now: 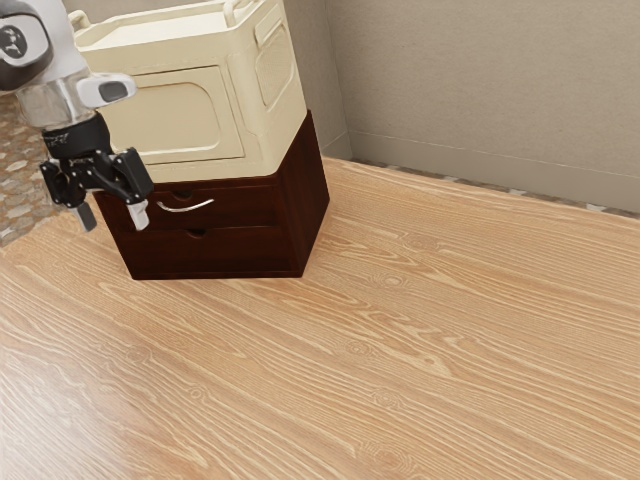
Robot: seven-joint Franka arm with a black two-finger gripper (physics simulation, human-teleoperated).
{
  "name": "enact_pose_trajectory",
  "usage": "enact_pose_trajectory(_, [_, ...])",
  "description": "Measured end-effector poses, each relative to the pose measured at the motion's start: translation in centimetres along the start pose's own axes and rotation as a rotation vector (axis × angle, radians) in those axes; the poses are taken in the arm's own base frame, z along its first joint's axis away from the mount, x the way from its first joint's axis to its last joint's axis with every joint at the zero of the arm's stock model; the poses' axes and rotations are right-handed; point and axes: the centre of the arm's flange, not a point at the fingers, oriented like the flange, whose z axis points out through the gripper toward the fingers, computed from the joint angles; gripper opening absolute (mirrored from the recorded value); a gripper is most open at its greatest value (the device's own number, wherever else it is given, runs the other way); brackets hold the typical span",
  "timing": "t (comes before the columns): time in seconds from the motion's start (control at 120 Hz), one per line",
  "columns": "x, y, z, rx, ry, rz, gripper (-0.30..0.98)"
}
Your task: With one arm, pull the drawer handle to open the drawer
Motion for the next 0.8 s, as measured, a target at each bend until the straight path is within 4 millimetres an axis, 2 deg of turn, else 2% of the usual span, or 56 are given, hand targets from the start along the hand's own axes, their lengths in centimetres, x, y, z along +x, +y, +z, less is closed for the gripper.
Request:
enact_pose_trajectory(0.075, [0.5,1.6,-0.2,0.004,0.035,0.037,0.69])
enact_pose_trajectory(0.15, [0.8,1.5,-0.5,0.006,0.062,0.041,0.69])
enact_pose_trajectory(0.175, [0.4,1.4,-1.8,0.008,0.094,0.041,0.69])
enact_pose_trajectory(0.2, [-0.5,1.3,-4.0,0.013,0.141,0.043,0.69])
enact_pose_trajectory(0.25, [-3.6,1.1,-9.6,0.042,0.259,0.064,0.69])
enact_pose_trajectory(0.292, [-5.8,0.7,-12.6,0.067,0.324,0.106,0.69])
enact_pose_trajectory(0.358, [-9.0,0.1,-15.9,0.109,0.403,0.217,0.69])
enact_pose_trajectory(0.417, [-10.9,-0.6,-17.4,0.140,0.435,0.344,0.69])
enact_pose_trajectory(0.533, [-10.4,0.0,-17.7,0.177,0.455,0.606,0.69])
enact_pose_trajectory(0.6, [-9.4,0.2,-17.0,0.196,0.444,0.727,0.68])
enact_pose_trajectory(0.667, [-7.1,0.3,-15.2,0.196,0.417,0.829,0.68])
enact_pose_trajectory(0.742, [-3.8,0.6,-12.2,0.190,0.373,0.929,0.68])
enact_pose_trajectory(0.8, [-2.4,1.1,-10.7,0.191,0.362,1.005,0.68])
